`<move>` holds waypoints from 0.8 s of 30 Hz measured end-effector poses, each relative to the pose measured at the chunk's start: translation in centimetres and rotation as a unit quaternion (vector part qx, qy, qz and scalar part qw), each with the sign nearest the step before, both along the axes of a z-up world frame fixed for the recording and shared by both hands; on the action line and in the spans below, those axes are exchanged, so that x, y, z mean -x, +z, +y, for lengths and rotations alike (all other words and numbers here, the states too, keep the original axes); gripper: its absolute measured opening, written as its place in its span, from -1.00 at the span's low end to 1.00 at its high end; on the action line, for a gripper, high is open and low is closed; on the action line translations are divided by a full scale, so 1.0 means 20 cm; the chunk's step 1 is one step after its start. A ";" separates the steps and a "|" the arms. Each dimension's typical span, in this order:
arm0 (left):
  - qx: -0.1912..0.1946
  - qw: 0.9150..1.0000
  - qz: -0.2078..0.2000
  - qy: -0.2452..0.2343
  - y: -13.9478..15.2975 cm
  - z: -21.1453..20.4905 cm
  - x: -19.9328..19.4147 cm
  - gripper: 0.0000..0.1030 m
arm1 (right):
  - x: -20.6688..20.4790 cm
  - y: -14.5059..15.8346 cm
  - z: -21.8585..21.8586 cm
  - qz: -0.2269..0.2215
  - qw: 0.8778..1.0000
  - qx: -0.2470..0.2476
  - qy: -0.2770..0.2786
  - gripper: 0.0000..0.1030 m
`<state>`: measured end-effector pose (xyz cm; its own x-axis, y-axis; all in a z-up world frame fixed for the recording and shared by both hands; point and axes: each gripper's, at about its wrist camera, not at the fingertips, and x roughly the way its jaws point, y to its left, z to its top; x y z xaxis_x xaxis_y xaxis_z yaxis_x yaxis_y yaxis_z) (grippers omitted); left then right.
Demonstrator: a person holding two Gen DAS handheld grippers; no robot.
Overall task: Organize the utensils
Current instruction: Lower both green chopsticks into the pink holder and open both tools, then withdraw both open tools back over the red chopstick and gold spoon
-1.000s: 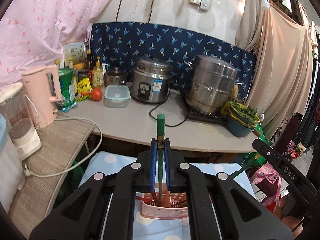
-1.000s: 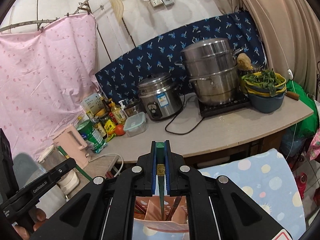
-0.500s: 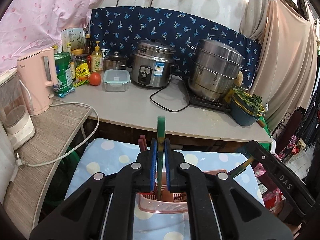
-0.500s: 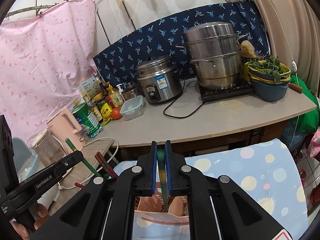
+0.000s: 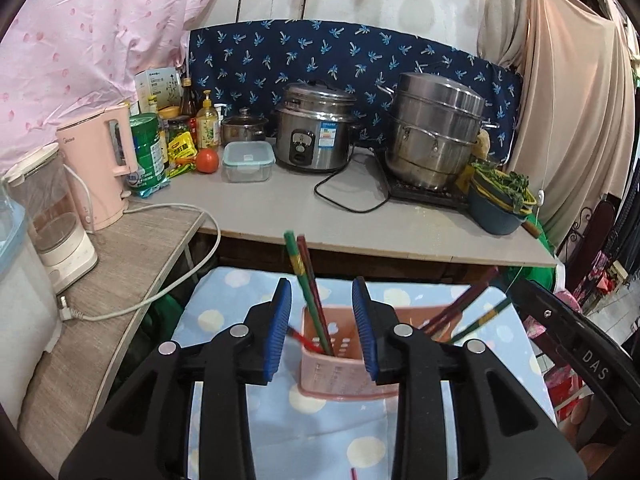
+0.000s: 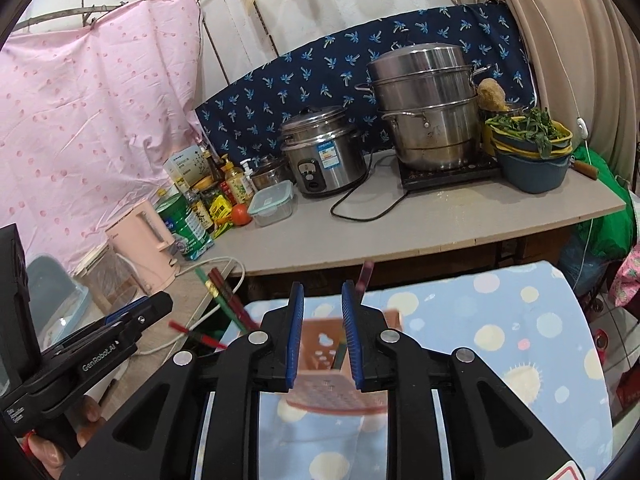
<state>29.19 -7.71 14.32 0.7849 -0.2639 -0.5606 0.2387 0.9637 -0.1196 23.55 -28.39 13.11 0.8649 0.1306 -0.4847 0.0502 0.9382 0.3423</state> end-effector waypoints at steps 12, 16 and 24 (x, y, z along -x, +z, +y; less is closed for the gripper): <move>-0.037 0.999 0.030 0.016 -0.13 0.05 0.24 -0.40 | 0.29 -0.11 0.11 0.026 0.999 0.015 0.020 -0.48; -0.040 0.998 0.036 0.018 -0.17 0.07 0.32 -0.39 | 0.38 -0.18 0.15 0.043 0.999 0.011 0.031 -0.44; -0.050 0.997 0.058 0.010 -0.28 0.08 0.46 -0.32 | 0.54 -0.32 0.21 0.072 0.996 0.013 0.042 -0.44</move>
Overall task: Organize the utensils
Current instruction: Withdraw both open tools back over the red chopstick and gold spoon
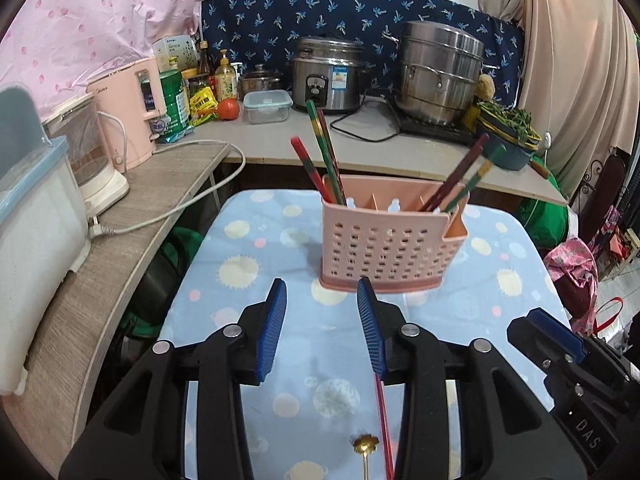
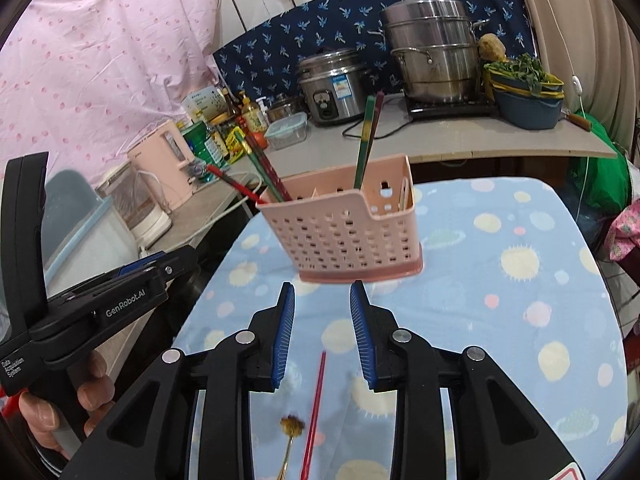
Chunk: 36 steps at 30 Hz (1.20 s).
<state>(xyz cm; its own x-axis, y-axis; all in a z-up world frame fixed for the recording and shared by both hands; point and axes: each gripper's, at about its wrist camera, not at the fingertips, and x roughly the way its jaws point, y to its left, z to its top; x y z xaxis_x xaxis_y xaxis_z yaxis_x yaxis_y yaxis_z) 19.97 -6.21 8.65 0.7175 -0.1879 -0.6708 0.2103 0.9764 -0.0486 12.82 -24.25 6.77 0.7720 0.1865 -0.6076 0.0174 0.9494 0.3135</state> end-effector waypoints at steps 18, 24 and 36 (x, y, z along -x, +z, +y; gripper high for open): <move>-0.023 0.999 0.042 0.005 -0.28 0.09 0.25 0.06 | 0.29 -0.34 0.16 0.080 0.996 0.033 0.024 -0.44; -0.031 0.997 0.069 0.019 -0.42 0.18 0.32 0.06 | 0.39 -0.48 0.22 0.110 0.992 0.041 0.039 -0.44; -0.046 0.992 0.111 0.023 -0.60 0.23 0.43 0.07 | 0.53 -0.65 0.35 0.149 0.986 0.043 0.068 -0.44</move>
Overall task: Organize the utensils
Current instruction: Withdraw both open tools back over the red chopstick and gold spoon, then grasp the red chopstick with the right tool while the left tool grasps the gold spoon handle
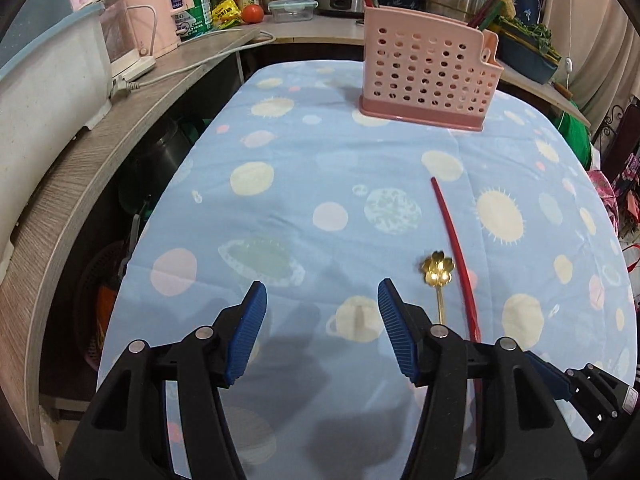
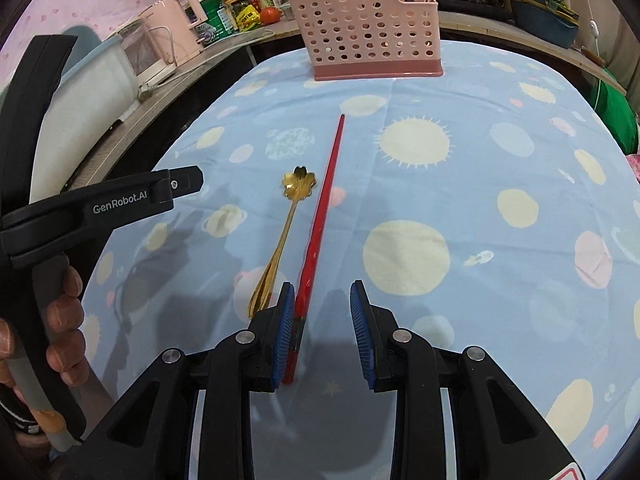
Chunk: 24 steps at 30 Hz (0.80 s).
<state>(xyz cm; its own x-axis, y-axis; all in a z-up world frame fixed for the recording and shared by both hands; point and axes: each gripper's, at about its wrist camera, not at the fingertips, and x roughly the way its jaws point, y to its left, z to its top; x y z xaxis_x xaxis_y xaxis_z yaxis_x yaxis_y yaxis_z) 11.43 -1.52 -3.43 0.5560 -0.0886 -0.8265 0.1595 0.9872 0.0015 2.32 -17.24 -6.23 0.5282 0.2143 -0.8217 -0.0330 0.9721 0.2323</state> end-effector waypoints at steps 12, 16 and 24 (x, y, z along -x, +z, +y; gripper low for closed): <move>-0.001 1.000 0.012 -0.005 -0.04 -0.01 0.02 0.13 | 0.02 -0.04 0.05 -0.004 0.999 0.030 0.012 -0.54; 0.000 1.000 0.016 -0.008 -0.05 -0.02 0.03 0.14 | 0.02 -0.05 0.01 -0.003 1.000 0.030 0.000 -0.86; 0.009 0.999 0.028 -0.017 -0.07 -0.05 0.05 0.26 | 0.01 -0.05 -0.11 -0.004 0.999 0.019 -0.032 -0.87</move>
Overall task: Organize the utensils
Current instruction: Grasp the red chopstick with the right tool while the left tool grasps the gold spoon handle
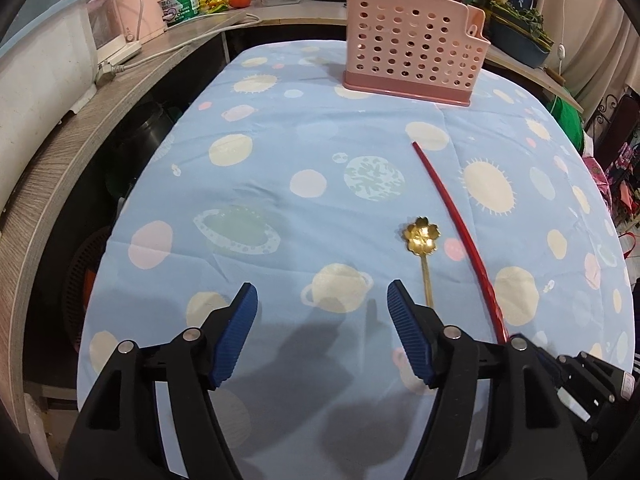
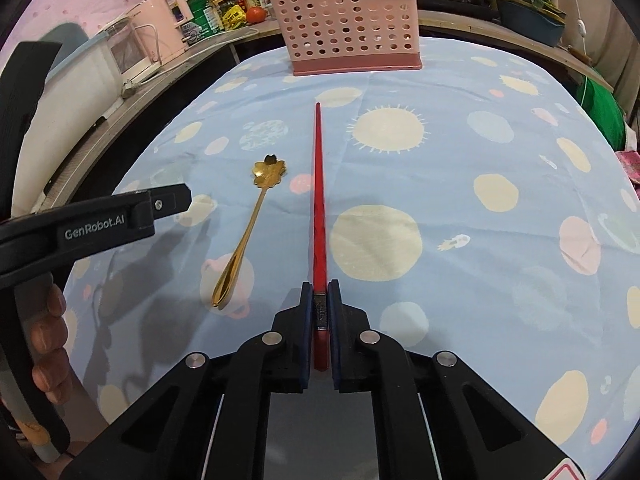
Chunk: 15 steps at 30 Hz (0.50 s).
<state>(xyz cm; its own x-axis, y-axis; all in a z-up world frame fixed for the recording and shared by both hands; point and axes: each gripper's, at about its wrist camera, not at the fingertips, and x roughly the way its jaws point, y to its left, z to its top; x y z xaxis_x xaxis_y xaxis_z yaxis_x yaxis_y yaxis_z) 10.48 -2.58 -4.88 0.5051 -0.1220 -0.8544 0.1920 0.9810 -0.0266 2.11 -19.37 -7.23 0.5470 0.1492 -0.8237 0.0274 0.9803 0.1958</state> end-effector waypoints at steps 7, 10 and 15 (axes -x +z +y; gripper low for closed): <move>0.009 0.999 0.024 -0.032 -0.05 -0.11 0.07 0.43 | -0.03 0.00 -0.08 0.003 1.000 -0.010 -0.019 -0.86; 0.006 0.999 0.029 -0.043 -0.07 -0.15 0.10 0.43 | -0.03 0.00 -0.09 0.004 1.000 -0.016 -0.020 -0.86; 0.003 0.998 0.036 -0.054 -0.10 -0.18 0.12 0.43 | -0.03 0.00 -0.09 0.003 1.000 -0.016 -0.020 -0.86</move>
